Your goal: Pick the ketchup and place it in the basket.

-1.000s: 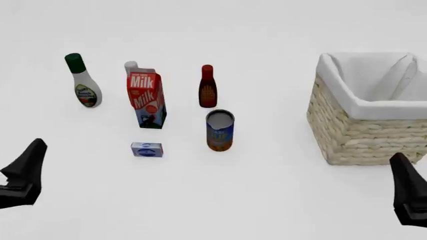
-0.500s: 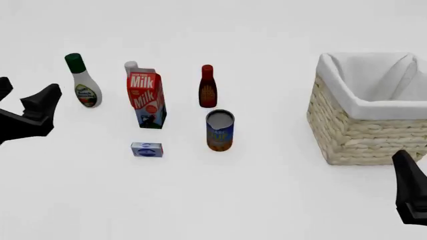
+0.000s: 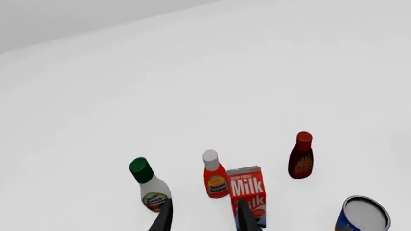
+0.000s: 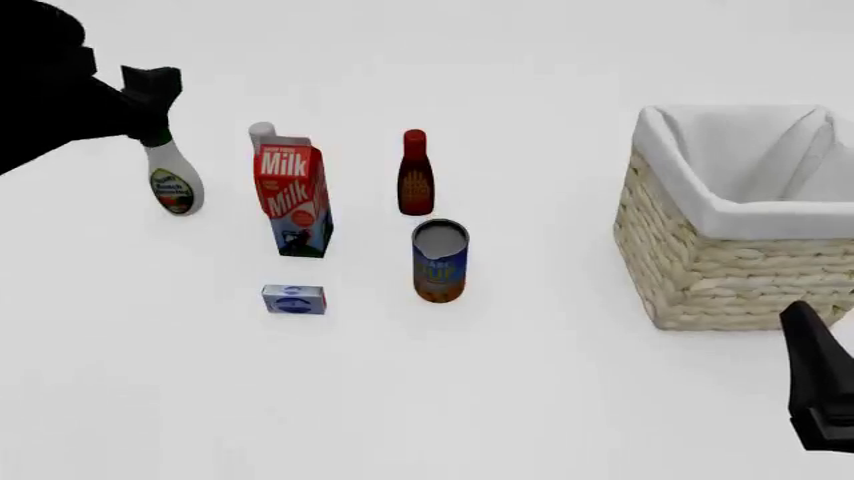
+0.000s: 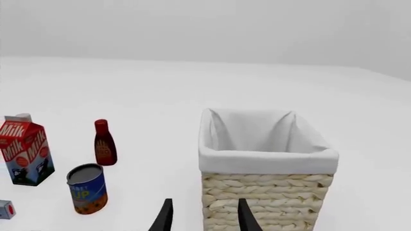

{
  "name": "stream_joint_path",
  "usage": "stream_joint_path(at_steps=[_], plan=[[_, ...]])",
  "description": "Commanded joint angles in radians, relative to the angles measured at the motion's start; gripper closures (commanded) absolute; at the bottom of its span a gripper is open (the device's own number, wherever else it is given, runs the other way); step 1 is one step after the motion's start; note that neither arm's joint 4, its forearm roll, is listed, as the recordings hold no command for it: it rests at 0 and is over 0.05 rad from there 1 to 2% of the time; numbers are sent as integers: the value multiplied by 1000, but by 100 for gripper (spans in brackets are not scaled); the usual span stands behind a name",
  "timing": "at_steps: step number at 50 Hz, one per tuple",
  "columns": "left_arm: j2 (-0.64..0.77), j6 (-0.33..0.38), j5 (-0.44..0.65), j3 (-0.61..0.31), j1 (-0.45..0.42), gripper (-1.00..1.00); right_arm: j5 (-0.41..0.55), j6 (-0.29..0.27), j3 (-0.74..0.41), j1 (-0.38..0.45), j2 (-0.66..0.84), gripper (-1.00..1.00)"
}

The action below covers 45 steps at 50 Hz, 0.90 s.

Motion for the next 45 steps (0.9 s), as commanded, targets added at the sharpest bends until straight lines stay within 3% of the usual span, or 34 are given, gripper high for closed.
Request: stream_joint_path(at_steps=[1,4,9,12,13,14,18,28,31,41,43,45], plan=[[145,-3,114,-220,-12,-100,2,-3,1,6,0,-100],[191,-10,146,-279,-17,-100,2,-4,4,8,0,-100],[306,-146,289,-457,-31,-100,6,-6,4,11,0,-100],[340,-141,331,-519,-22,-100,10,-1,4,8,0,-100],[379,-230,383,-576,-34,-100,10,-1,4,8,0,-100],[433,-160,432,-651,-1,-100,9,-4,5,9,0,-100],[484,-115,478,-727,20,-100,13,6,7,9,1,-100],[645,-275,631,-966,-5,-100,14,10,5,6,1,-100],[685,-201,674,-1056,10,-100,13,9,8,5,2,-100],[845,-254,822,-1271,3,-100,11,6,8,-8,8,-100],[863,-185,840,-1310,2,-100,9,6,9,-9,8,-100],[898,-224,875,-1372,-2,-100,8,1,10,-8,8,-100]])
